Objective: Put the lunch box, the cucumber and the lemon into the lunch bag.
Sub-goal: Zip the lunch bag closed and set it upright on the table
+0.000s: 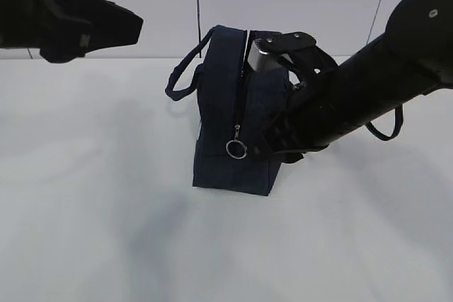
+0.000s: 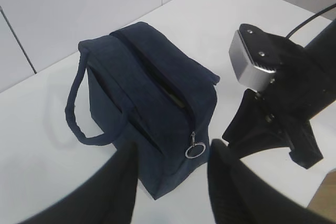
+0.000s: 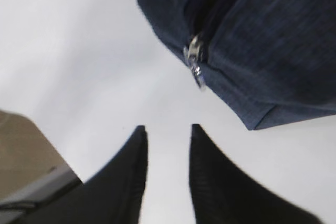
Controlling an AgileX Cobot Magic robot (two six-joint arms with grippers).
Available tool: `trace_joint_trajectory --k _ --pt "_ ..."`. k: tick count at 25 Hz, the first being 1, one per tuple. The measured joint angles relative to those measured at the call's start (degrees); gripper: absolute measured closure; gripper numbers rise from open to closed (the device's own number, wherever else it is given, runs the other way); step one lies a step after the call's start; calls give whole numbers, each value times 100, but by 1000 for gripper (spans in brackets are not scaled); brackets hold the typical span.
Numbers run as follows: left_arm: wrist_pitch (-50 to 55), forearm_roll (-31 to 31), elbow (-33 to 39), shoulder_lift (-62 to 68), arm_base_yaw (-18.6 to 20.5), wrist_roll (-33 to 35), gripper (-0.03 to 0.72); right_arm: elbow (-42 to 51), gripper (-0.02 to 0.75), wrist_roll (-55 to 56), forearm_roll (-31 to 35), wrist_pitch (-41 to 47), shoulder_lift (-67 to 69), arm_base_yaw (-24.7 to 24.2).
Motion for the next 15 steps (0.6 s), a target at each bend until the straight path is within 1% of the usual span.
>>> trace_joint_trajectory --k 2,3,6,8,10,12,14,15 --pt "0 0 0 0 0 0 370 0 463 -276 -42 168 0 -37" --pt "0 0 0 0 0 0 370 0 433 -377 -58 208 0 -49" --pt "11 -37 0 0 0 0 370 0 401 -741 36 260 0 -152" --pt "113 -50 0 0 0 0 370 105 396 -1041 360 260 0 -280" --pt "251 -50 0 -56 0 0 370 358 393 -1584 975 260 -13 -399" --pt "318 -50 0 -229 62 0 370 679 392 -2435 1901 260 -77 -529" --pt "358 -59 0 -459 247 0 370 993 392 -3294 2827 300 -169 -658" --pt "371 -59 0 -589 404 0 370 1133 392 -3777 3326 395 -205 -740"
